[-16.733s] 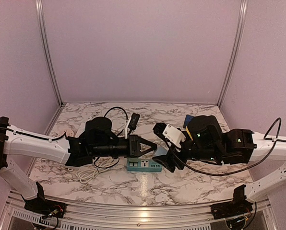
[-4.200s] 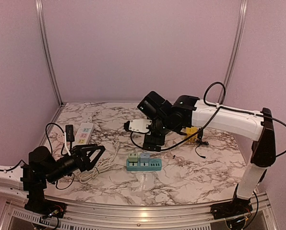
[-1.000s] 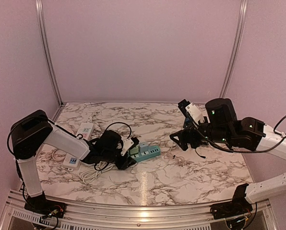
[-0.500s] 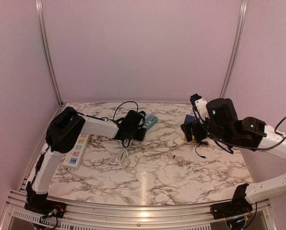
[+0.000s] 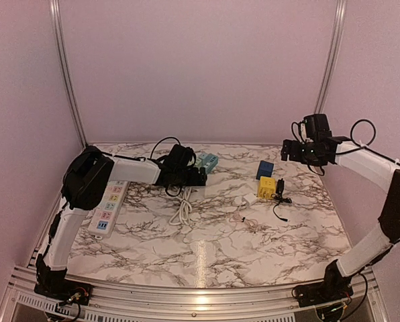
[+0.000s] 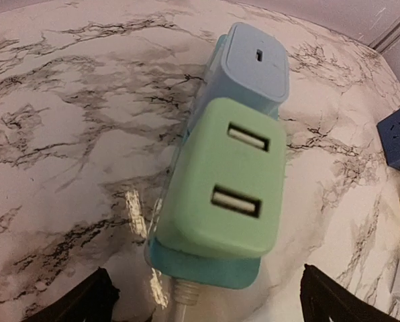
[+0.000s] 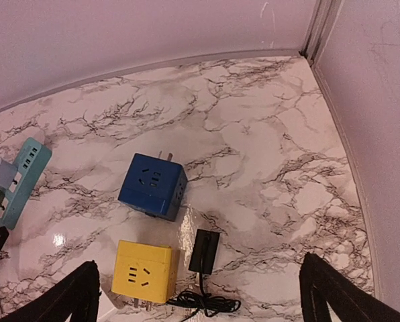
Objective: Insert the plug
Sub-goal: Move the socket to the center of the board, then move the plug to the center of the board.
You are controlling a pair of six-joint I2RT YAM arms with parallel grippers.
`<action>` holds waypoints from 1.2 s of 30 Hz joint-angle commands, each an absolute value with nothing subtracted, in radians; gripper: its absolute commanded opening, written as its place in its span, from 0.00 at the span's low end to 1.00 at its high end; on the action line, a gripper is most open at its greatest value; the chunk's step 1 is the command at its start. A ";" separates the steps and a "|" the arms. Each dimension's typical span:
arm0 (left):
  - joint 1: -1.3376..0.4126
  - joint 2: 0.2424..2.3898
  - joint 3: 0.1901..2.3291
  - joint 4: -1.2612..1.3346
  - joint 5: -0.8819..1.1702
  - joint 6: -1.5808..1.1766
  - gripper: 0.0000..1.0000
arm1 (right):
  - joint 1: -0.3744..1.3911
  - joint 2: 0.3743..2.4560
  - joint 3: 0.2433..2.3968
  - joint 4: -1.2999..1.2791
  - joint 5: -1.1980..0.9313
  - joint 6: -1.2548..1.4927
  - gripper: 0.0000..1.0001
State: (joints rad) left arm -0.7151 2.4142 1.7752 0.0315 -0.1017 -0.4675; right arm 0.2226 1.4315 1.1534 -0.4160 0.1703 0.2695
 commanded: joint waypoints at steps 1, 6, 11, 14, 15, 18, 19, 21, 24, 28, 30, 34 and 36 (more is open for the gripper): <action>-0.728 2.292 1.594 0.066 -0.012 -0.550 0.99 | 0.163 1.592 1.289 -0.372 0.011 0.318 0.98; -0.748 2.112 1.368 0.139 -0.020 -0.586 0.99 | 0.133 1.731 1.351 -0.280 -0.049 0.363 0.98; -0.805 1.924 1.127 0.206 -0.044 -0.622 0.99 | 0.096 1.913 1.473 -0.270 -0.094 0.403 0.98; -0.858 1.796 0.999 0.225 -0.069 -0.637 0.99 | 0.082 2.032 1.567 -0.284 -0.148 0.394 0.97; -0.879 1.750 0.957 0.235 -0.081 -0.645 0.99 | 0.075 2.069 1.600 -0.292 -0.172 0.397 0.96; -0.945 1.603 0.839 0.247 -0.120 -0.679 0.99 | 0.058 2.152 1.682 -0.299 -0.236 0.406 0.95; -0.965 1.566 0.809 0.243 -0.133 -0.690 0.99 | 0.058 2.172 1.701 -0.300 -0.246 0.402 0.94; -1.008 1.489 0.744 0.222 -0.169 -0.705 0.99 | 0.058 2.211 1.740 -0.319 -0.265 0.392 0.93; -1.080 1.376 0.673 0.169 -0.241 -0.719 0.99 | 0.057 2.243 1.748 -0.334 -0.289 0.373 0.92; -1.139 1.245 0.600 0.088 -0.319 -0.754 0.99 | 0.059 2.221 1.682 -0.317 -0.340 0.339 0.90; -1.149 1.188 0.561 0.070 -0.341 -0.776 0.99 | 0.065 2.188 1.623 -0.291 -0.358 0.331 0.88; -1.155 1.098 0.513 0.055 -0.370 -0.806 0.99 | 0.088 2.115 1.503 -0.269 -0.354 0.310 0.86; -1.158 1.072 0.510 0.042 -0.383 -0.810 0.99 | 0.102 2.074 1.439 -0.248 -0.352 0.306 0.84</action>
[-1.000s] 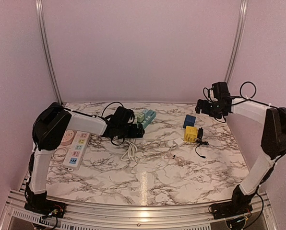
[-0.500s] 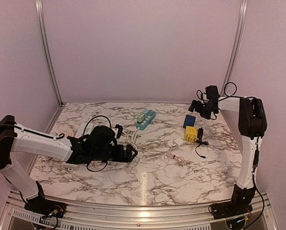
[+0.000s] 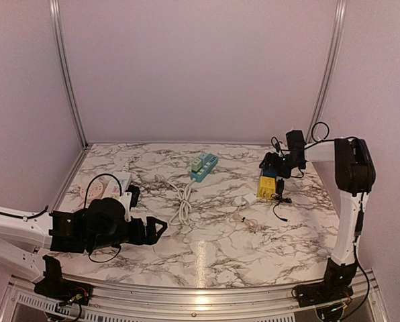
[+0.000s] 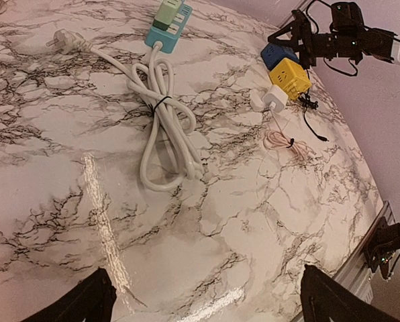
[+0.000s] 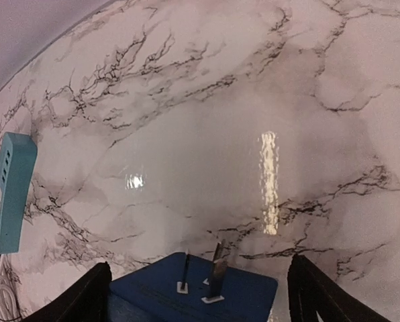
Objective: Insert the plug
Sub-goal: Move the plug to the center of the board.
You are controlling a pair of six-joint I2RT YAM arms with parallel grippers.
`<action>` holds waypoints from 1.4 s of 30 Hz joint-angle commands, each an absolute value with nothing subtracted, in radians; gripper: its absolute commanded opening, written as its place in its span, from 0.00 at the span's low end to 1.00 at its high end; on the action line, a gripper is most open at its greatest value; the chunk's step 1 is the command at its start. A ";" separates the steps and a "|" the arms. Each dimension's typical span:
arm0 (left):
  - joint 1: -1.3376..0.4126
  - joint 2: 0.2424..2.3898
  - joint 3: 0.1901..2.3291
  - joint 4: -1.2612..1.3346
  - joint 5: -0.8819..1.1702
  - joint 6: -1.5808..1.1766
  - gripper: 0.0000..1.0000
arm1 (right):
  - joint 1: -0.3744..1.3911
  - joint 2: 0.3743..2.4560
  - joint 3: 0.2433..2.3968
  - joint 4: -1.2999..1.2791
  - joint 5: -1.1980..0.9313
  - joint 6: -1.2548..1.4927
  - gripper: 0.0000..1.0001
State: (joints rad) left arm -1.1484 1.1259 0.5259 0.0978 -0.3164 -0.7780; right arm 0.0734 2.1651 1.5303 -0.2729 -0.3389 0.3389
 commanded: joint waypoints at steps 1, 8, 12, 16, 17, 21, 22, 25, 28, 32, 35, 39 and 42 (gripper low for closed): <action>-1.159 1.065 0.512 0.039 -0.388 -0.809 0.99 | 0.112 2.053 1.409 -0.238 -0.349 0.308 0.83; -1.182 1.079 0.533 0.048 -0.405 -0.804 0.99 | 0.188 1.914 1.223 -0.163 -0.335 0.321 0.82; -1.195 1.102 0.534 0.065 -0.410 -0.808 0.99 | 0.232 1.861 1.143 -0.125 -0.336 0.337 0.81; -1.203 1.109 0.534 0.070 -0.415 -0.812 0.99 | 0.280 1.831 1.081 -0.105 -0.316 0.341 0.80; -1.204 1.109 0.533 0.070 -0.417 -0.811 0.99 | 0.292 1.828 1.072 -0.107 -0.308 0.338 0.79; -1.206 1.106 0.535 0.068 -0.420 -0.809 0.99 | 0.339 1.802 1.054 -0.123 -0.263 0.327 0.79; -1.206 1.104 0.535 0.068 -0.421 -0.809 0.99 | 0.347 1.790 1.054 -0.127 -0.255 0.329 0.79; -1.207 1.103 0.534 0.069 -0.424 -0.809 0.99 | 0.348 1.732 1.064 -0.145 -0.211 0.337 0.79; -1.208 1.106 0.533 0.069 -0.421 -0.810 0.99 | 0.343 1.672 1.112 -0.184 -0.158 0.332 0.80; -1.210 1.108 0.526 0.078 -0.420 -0.814 0.99 | 0.299 1.637 1.187 -0.201 -0.102 0.321 0.83; -1.213 1.109 0.523 0.085 -0.421 -0.816 0.99 | 0.229 1.680 1.238 -0.201 -0.097 0.329 0.83; -1.217 1.108 0.522 0.083 -0.422 -0.818 0.99 | 0.184 1.798 1.328 -0.199 -0.087 0.310 0.84; -1.222 1.103 0.522 0.072 -0.430 -0.821 0.99 | 0.172 1.919 1.403 -0.209 -0.108 0.296 0.84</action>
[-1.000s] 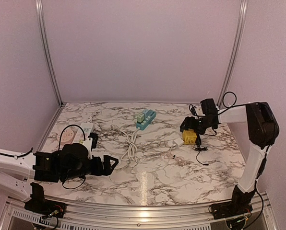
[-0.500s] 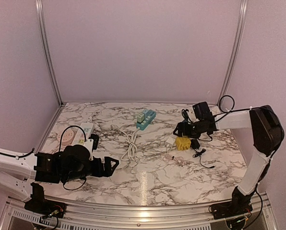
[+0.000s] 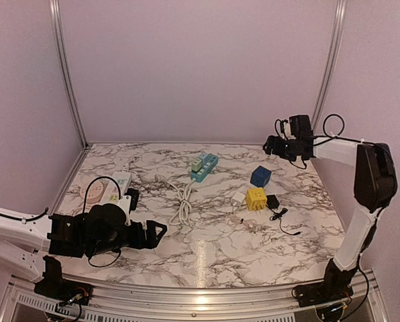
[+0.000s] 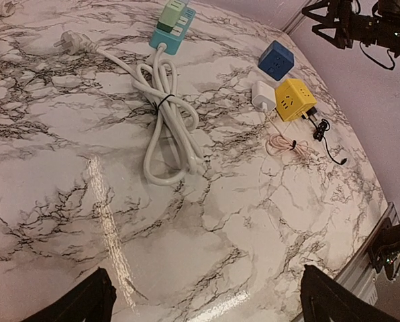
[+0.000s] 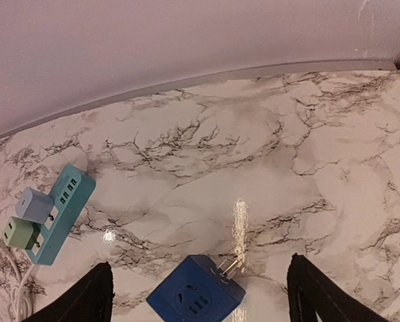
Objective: Insert the plug
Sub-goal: Move the plug to the center of the board.
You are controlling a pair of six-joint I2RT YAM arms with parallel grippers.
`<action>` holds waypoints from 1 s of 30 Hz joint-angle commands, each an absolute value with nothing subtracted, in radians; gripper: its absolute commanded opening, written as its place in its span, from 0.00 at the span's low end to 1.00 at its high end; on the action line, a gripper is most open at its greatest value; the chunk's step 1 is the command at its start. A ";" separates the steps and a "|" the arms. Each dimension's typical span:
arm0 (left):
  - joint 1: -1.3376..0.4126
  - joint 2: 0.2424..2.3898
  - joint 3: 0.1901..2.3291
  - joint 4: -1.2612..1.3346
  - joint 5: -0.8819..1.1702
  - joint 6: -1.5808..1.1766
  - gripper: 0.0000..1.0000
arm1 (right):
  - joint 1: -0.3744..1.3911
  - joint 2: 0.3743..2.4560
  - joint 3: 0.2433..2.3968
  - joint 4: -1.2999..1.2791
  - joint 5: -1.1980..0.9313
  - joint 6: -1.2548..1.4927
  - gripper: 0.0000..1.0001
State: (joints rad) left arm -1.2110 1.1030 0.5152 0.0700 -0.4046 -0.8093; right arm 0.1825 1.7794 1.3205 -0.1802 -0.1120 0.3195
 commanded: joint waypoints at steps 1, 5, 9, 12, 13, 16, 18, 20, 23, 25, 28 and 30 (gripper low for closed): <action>-1.223 1.097 0.520 0.067 -0.433 -0.823 0.99 | 0.167 1.951 1.423 -0.205 -0.129 0.296 0.84; -1.229 1.075 0.513 0.055 -0.448 -0.832 0.99 | 0.142 2.065 1.477 -0.166 -0.260 0.335 0.83; -1.239 1.056 0.505 0.042 -0.462 -0.844 0.99 | 0.143 2.117 1.493 -0.157 -0.340 0.339 0.78; -1.242 1.047 0.492 0.044 -0.469 -0.852 0.99 | 0.143 2.105 1.444 -0.131 -0.398 0.343 0.72; -1.243 1.046 0.490 0.047 -0.471 -0.851 0.99 | 0.145 2.090 1.409 -0.117 -0.415 0.347 0.70; -1.243 1.059 0.496 0.056 -0.468 -0.847 0.99 | 0.160 2.048 1.328 -0.086 -0.446 0.338 0.68; -1.243 1.077 0.503 0.066 -0.464 -0.839 0.99 | 0.176 2.026 1.280 -0.077 -0.460 0.329 0.68; -1.243 1.099 0.516 0.078 -0.457 -0.830 0.99 | 0.195 2.009 1.241 -0.076 -0.468 0.324 0.67; -1.243 1.142 0.543 0.086 -0.445 -0.818 0.99 | 0.238 1.966 1.183 -0.065 -0.471 0.322 0.66; -1.243 1.159 0.555 0.094 -0.436 -0.814 0.99 | 0.277 1.928 1.146 -0.070 -0.462 0.320 0.66; -1.243 1.167 0.558 0.107 -0.433 -0.812 0.99 | 0.330 1.851 1.061 -0.035 -0.451 0.344 0.65; -1.243 1.167 0.555 0.113 -0.433 -0.812 0.99 | 0.373 1.802 1.005 -0.023 -0.427 0.358 0.65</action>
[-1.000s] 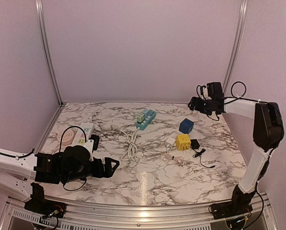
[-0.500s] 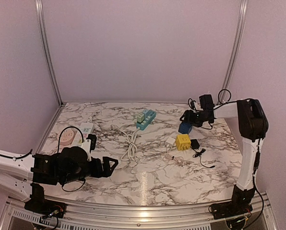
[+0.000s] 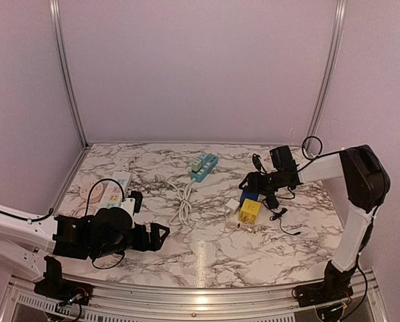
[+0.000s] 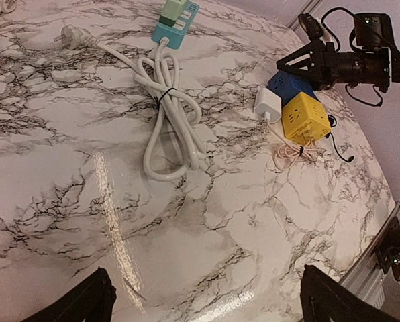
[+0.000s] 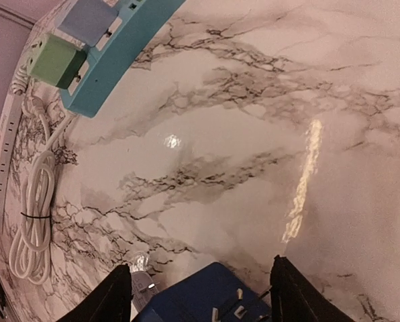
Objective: Insert the plug
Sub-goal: Move the plug to the center of the board.
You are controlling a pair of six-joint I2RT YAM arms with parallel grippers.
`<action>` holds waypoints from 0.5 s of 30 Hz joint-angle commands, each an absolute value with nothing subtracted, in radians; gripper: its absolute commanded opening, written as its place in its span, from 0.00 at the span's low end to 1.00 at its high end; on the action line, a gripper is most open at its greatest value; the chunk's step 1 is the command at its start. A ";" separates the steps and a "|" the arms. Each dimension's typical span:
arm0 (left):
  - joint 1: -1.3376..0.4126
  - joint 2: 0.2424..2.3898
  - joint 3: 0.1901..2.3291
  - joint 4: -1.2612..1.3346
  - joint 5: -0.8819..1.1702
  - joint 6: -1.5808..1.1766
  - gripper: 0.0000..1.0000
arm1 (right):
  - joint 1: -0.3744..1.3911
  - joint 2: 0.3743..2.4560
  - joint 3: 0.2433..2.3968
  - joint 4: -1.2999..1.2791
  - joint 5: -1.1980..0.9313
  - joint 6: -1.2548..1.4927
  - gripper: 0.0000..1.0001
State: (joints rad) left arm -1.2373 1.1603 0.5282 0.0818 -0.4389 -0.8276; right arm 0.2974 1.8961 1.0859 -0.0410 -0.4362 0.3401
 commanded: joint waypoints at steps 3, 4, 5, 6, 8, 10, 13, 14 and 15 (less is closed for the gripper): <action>-1.242 1.167 0.549 0.117 -0.434 -0.814 0.99 | 0.444 1.750 0.943 -0.012 -0.396 0.369 0.65; -1.244 1.169 0.549 0.119 -0.433 -0.812 0.99 | 0.467 1.737 0.927 -0.010 -0.386 0.376 0.65; -1.243 1.172 0.550 0.121 -0.433 -0.812 0.99 | 0.488 1.725 0.911 -0.009 -0.376 0.384 0.65; -1.243 1.176 0.552 0.120 -0.432 -0.811 0.99 | 0.510 1.712 0.896 -0.009 -0.367 0.394 0.65; -1.244 1.181 0.557 0.121 -0.430 -0.807 0.99 | 0.553 1.699 0.881 0.026 -0.343 0.411 0.65; -1.243 1.188 0.565 0.123 -0.431 -0.803 0.99 | 0.596 1.689 0.880 0.030 -0.328 0.421 0.66; -1.243 1.199 0.575 0.123 -0.431 -0.797 0.99 | 0.606 1.652 0.884 0.036 -0.323 0.427 0.74; -1.243 1.202 0.578 0.123 -0.428 -0.796 0.99 | 0.606 1.632 0.890 0.023 -0.309 0.422 0.78; -1.243 1.203 0.579 0.123 -0.427 -0.797 0.99 | 0.605 1.606 0.898 0.007 -0.294 0.417 0.82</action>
